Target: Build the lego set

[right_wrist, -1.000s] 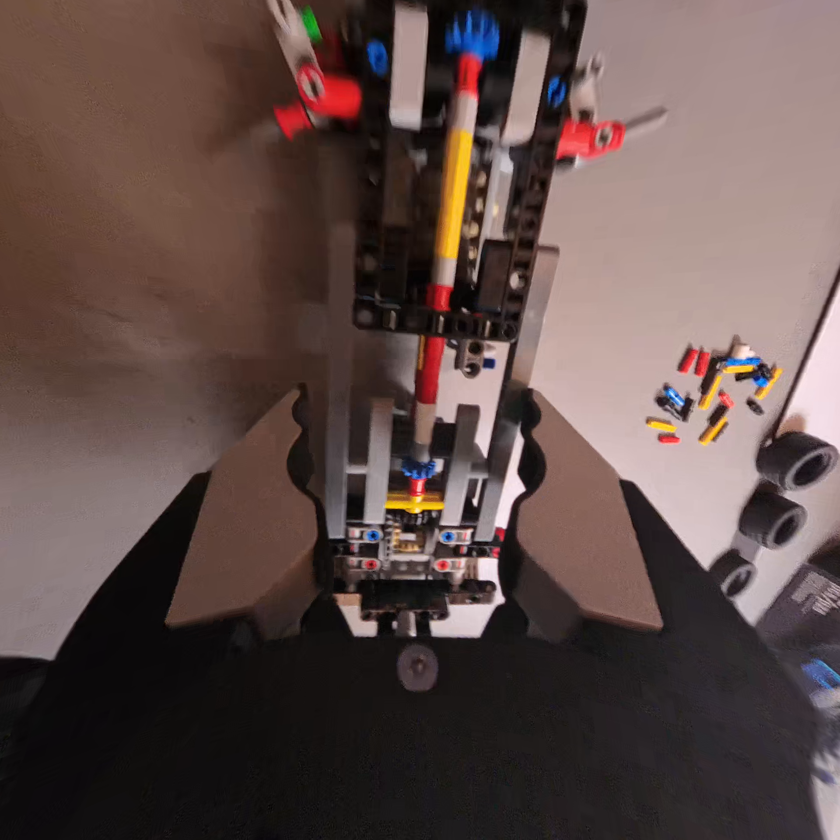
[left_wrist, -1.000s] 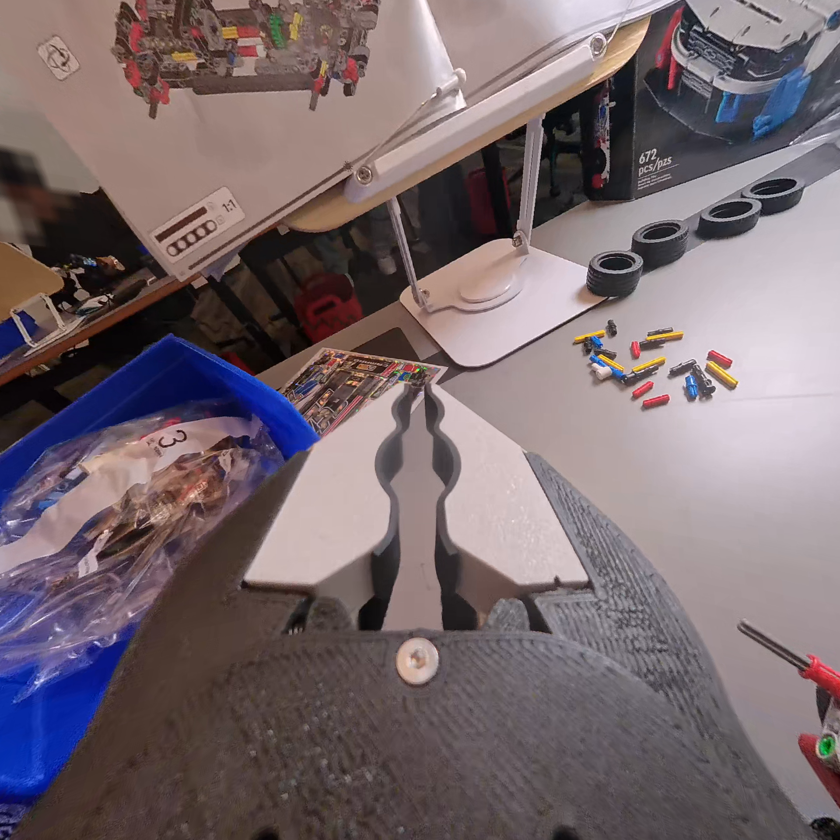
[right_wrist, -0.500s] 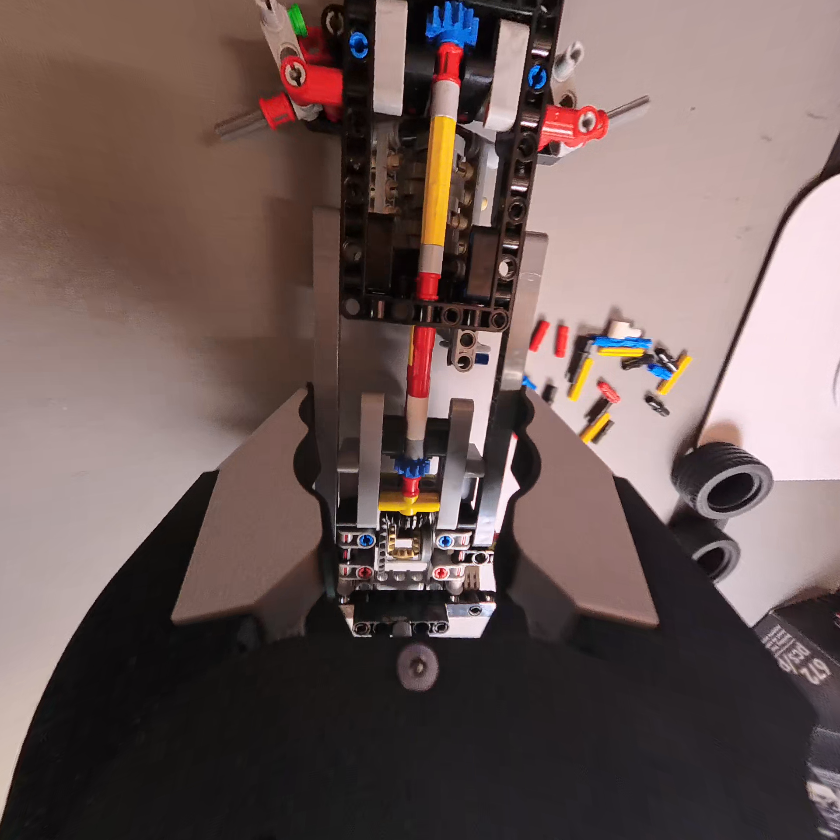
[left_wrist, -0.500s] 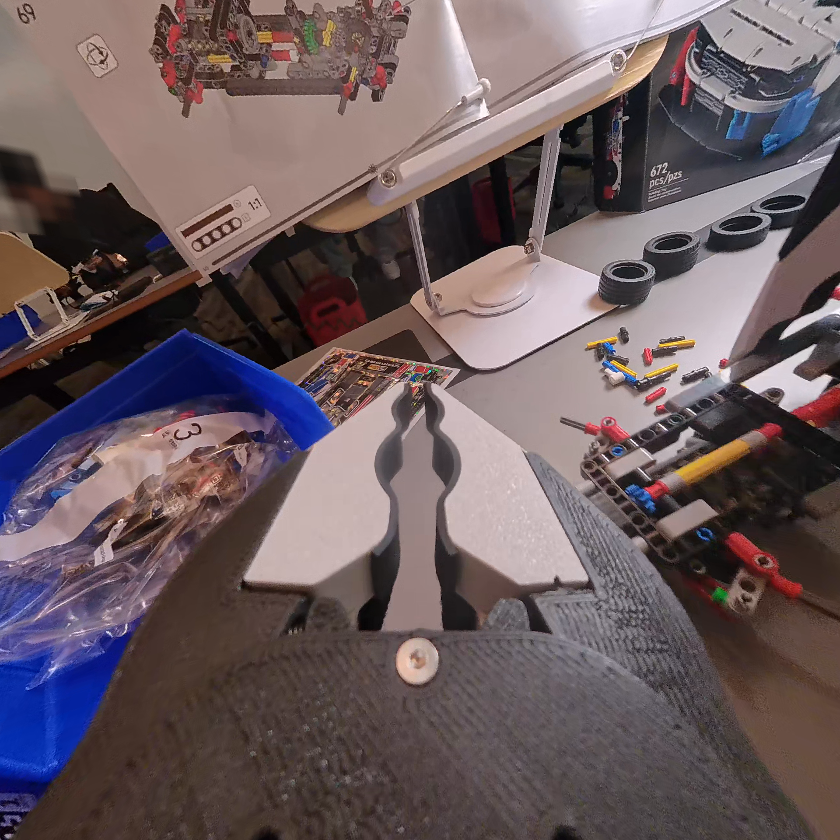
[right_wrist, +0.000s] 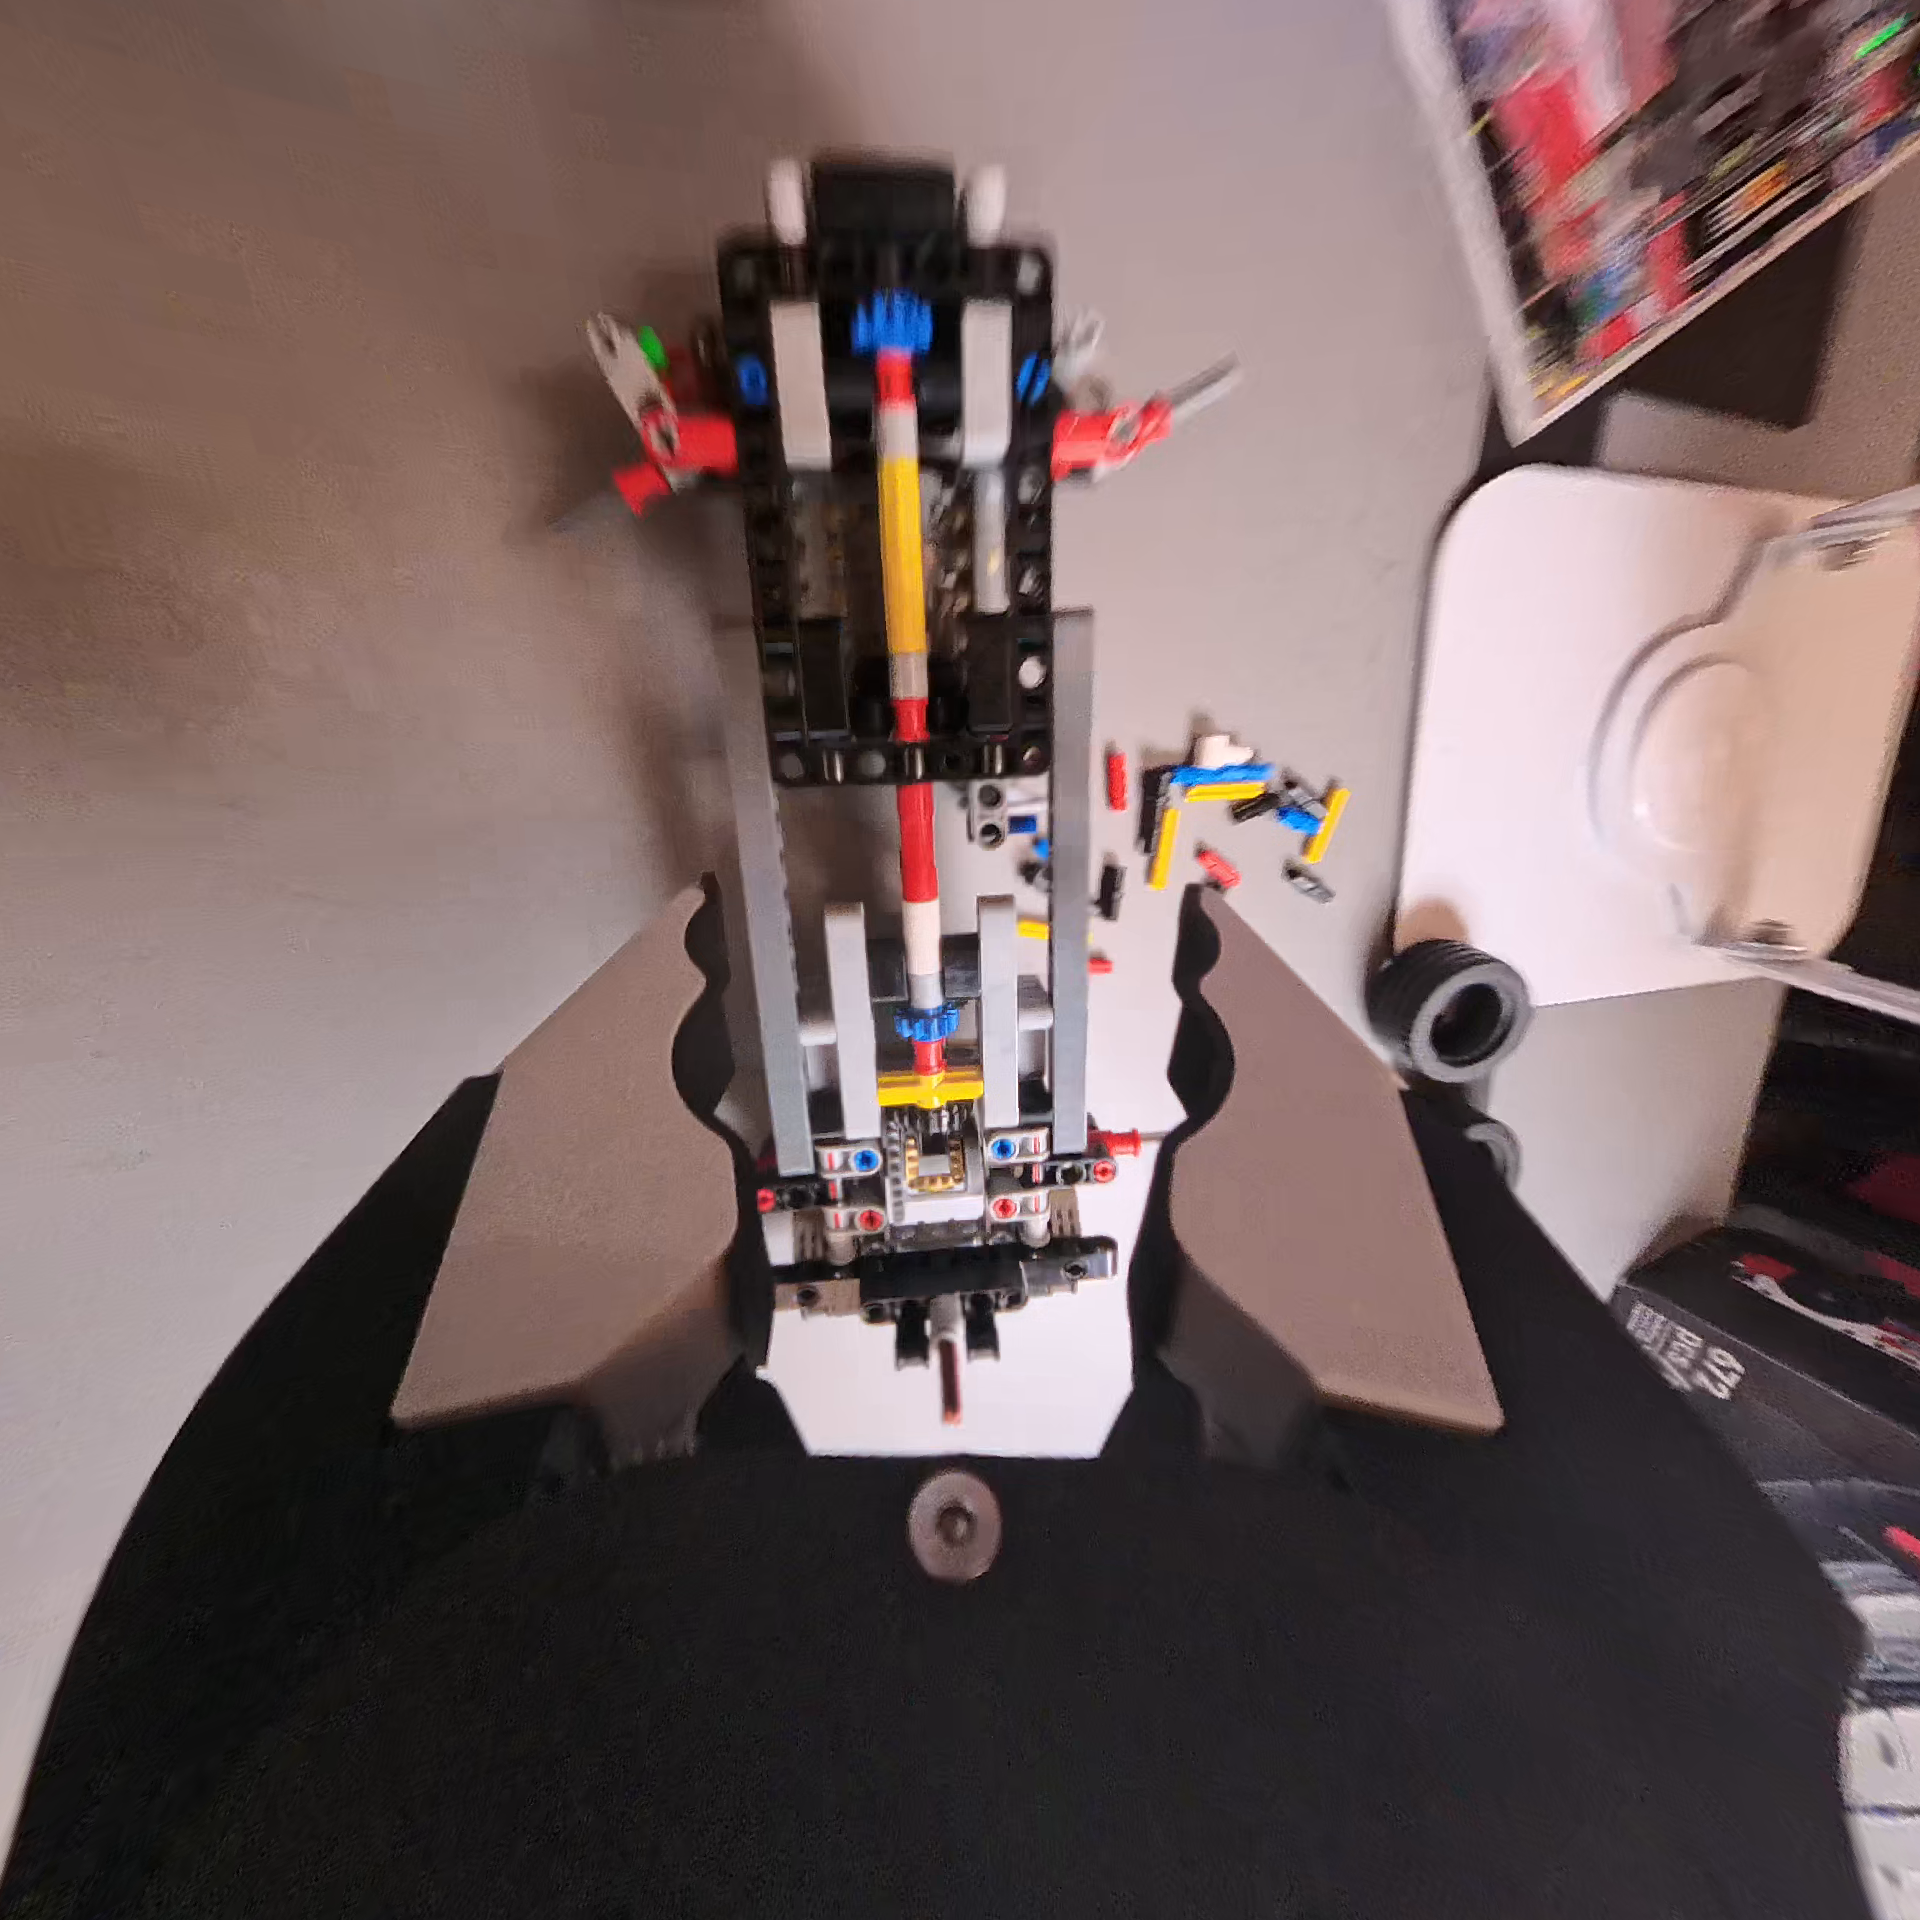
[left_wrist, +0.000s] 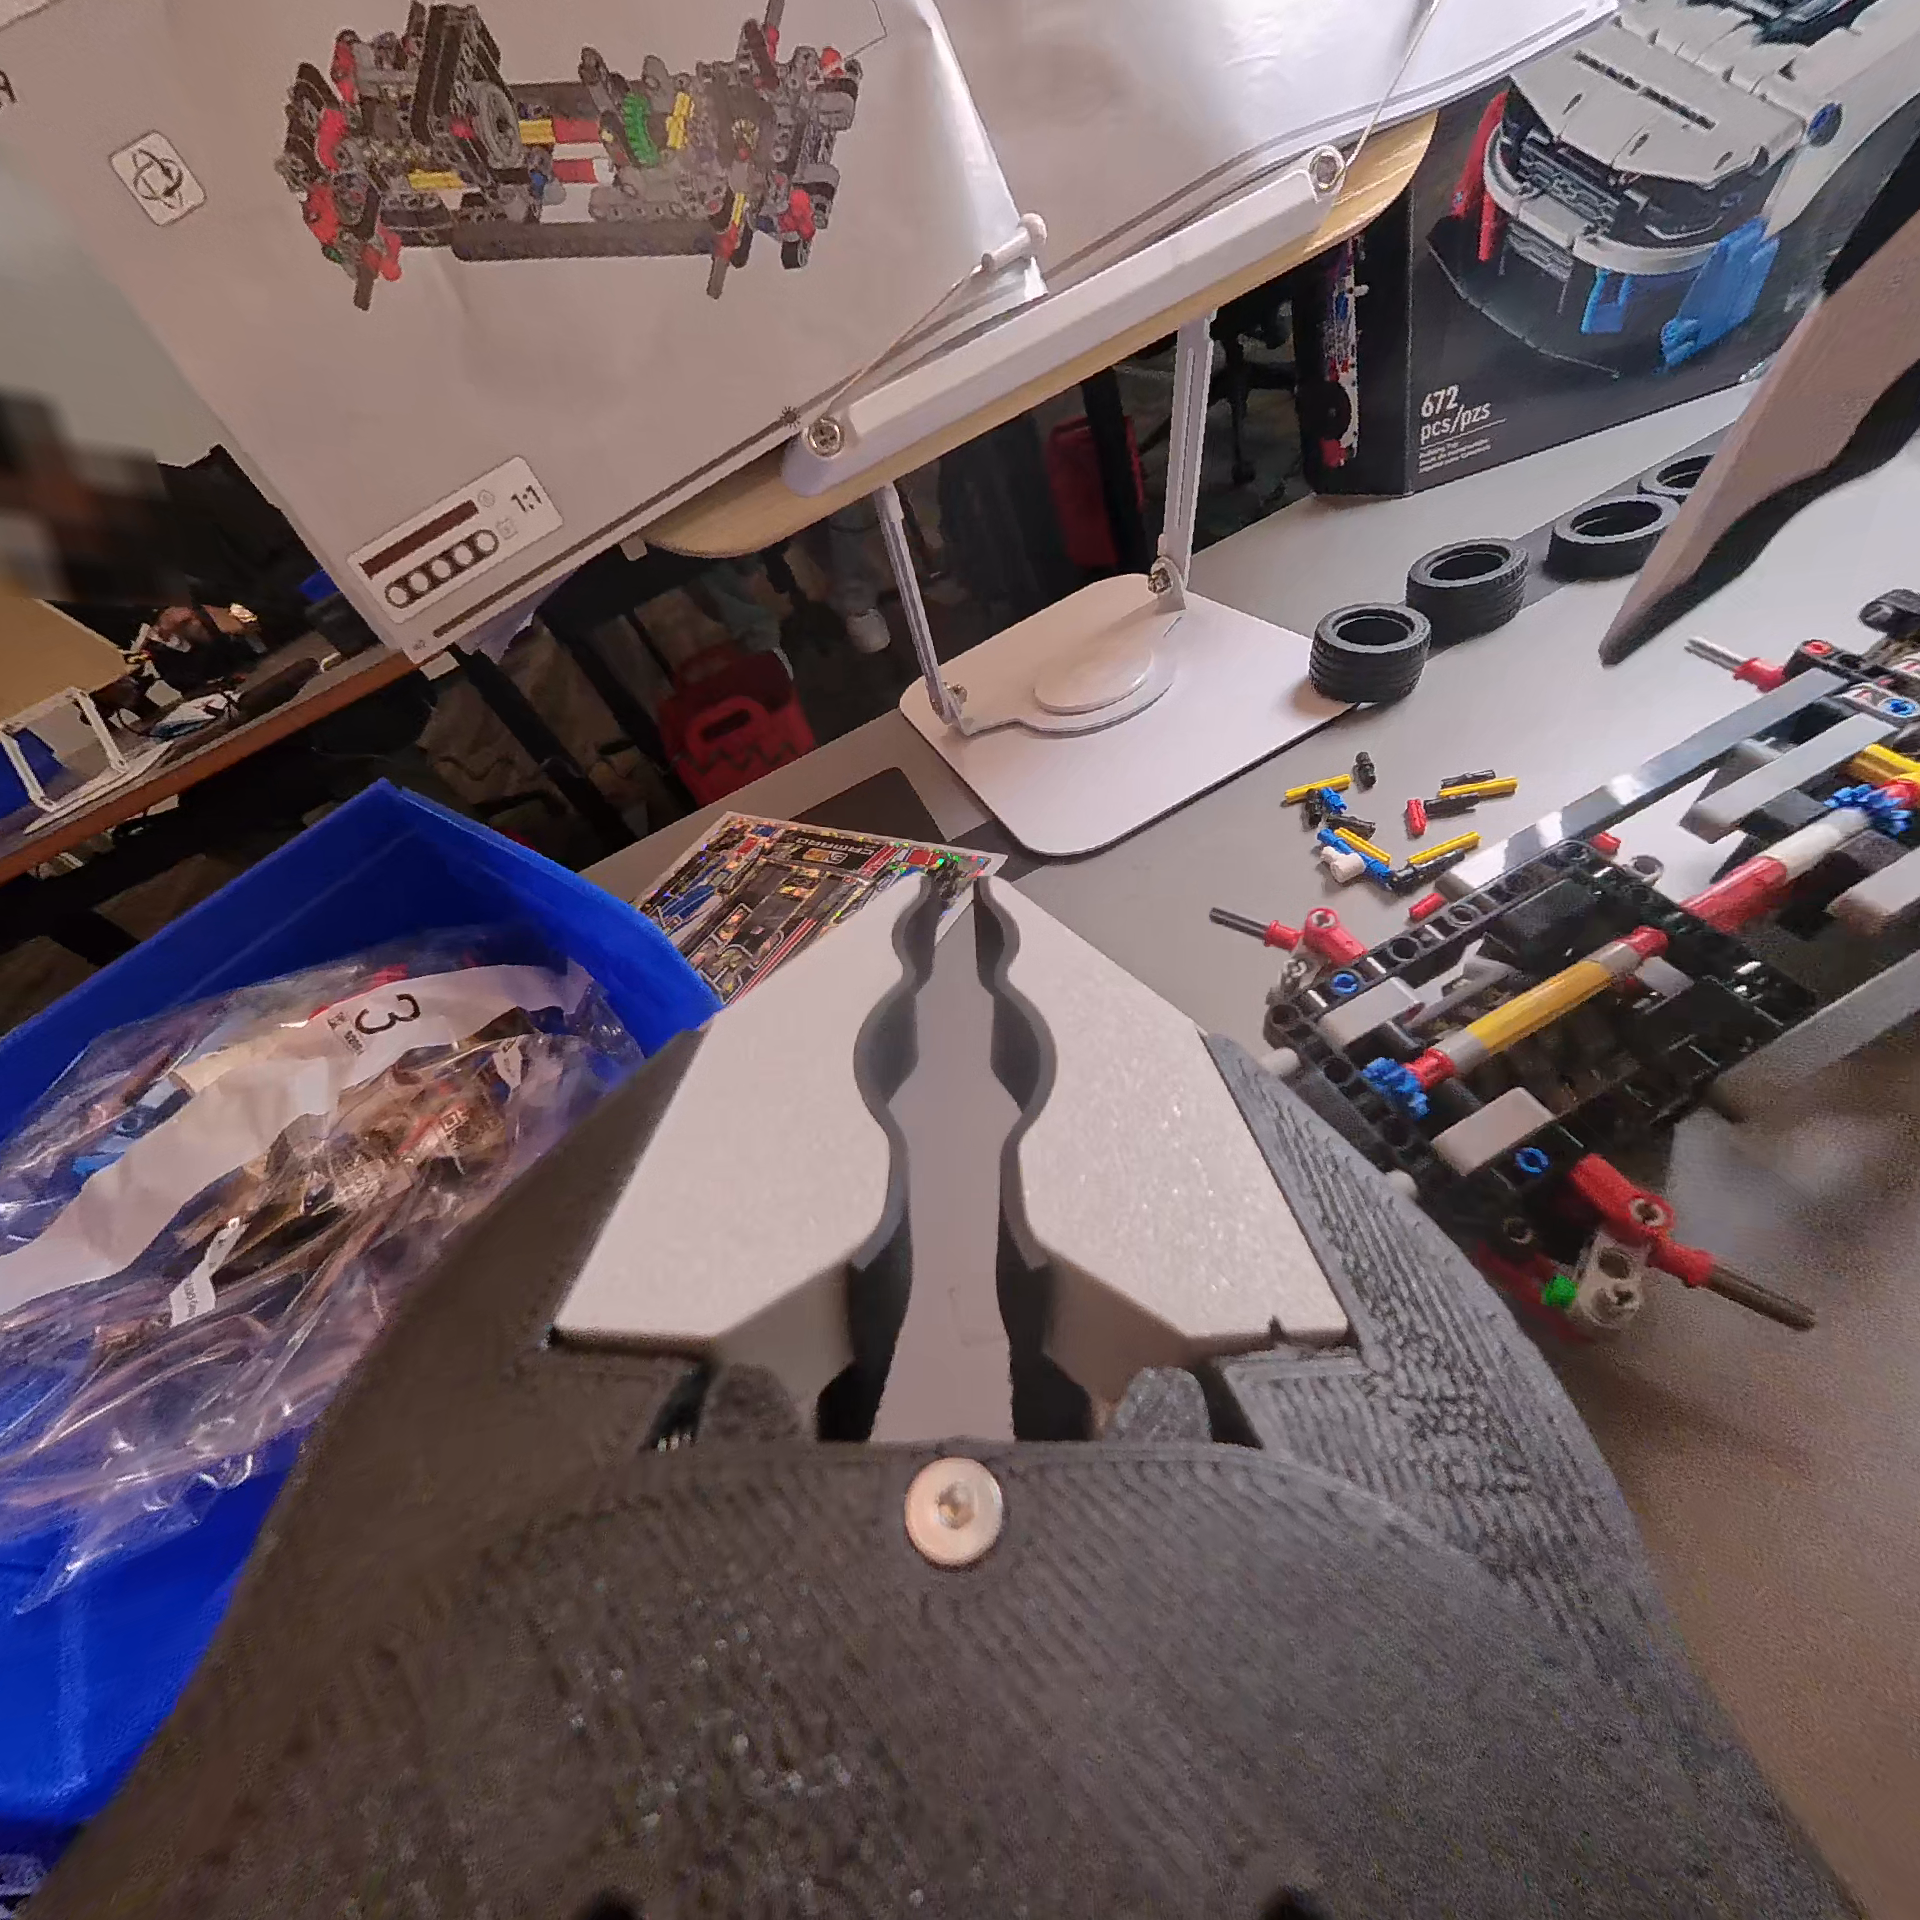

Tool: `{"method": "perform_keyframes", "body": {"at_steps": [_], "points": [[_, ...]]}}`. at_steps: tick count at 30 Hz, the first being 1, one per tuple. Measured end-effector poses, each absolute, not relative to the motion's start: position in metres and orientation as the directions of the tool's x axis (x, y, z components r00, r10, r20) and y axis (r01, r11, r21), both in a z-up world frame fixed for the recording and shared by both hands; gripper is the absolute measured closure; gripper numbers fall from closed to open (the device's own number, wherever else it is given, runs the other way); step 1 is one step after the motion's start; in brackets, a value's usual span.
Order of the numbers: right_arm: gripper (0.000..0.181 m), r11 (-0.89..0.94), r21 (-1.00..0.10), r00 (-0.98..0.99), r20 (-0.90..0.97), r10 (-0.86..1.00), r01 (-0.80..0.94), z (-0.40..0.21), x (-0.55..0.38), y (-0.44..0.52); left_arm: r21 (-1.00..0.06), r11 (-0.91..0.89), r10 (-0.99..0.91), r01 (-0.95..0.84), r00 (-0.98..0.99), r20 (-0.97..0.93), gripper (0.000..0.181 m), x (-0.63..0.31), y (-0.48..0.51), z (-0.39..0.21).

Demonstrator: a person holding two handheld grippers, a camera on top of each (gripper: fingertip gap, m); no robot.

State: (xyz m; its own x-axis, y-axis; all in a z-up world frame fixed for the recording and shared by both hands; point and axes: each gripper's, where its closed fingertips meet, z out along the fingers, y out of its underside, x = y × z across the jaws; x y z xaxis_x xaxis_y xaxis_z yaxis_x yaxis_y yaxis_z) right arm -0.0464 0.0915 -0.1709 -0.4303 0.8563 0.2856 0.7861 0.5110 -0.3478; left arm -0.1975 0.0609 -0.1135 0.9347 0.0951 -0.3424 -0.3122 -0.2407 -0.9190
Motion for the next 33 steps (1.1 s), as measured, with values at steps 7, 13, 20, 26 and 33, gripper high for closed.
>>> {"method": "perform_keyframes", "body": {"at_steps": [7,13,20,26,33], "points": [[0.107,0.366,-0.81,-0.029,0.398,0.917,0.458,-0.048,-0.036,0.07,-0.951,-0.176,0.09,-0.256,0.957,-0.274,0.173,-0.182,0.05,-0.095],[0.104,0.157,-0.953,0.344,0.243,0.907,0.259,-0.045,0.053,0.049,-0.977,-0.123,0.063,-0.176,0.981,-0.185,0.162,-0.157,0.007,-0.083],[0.099,-0.062,-0.951,0.521,0.11,0.847,0.302,-0.133,0.14,0.015,-0.973,-0.231,-0.046,-0.025,0.999,-0.015,0.109,-0.125,-0.074,-0.11],[0.094,-0.127,-0.955,0.547,0.043,0.836,0.268,-0.15,0.157,-0.011,-0.943,-0.33,-0.048,0.039,0.997,0.058,0.084,-0.099,-0.127,-0.152],[0.094,-0.151,-0.961,0.565,0.007,0.825,0.232,-0.152,0.159,-0.006,-0.967,-0.253,0.029,0.018,1.0,0.011,0.087,-0.101,-0.124,-0.155]]}}
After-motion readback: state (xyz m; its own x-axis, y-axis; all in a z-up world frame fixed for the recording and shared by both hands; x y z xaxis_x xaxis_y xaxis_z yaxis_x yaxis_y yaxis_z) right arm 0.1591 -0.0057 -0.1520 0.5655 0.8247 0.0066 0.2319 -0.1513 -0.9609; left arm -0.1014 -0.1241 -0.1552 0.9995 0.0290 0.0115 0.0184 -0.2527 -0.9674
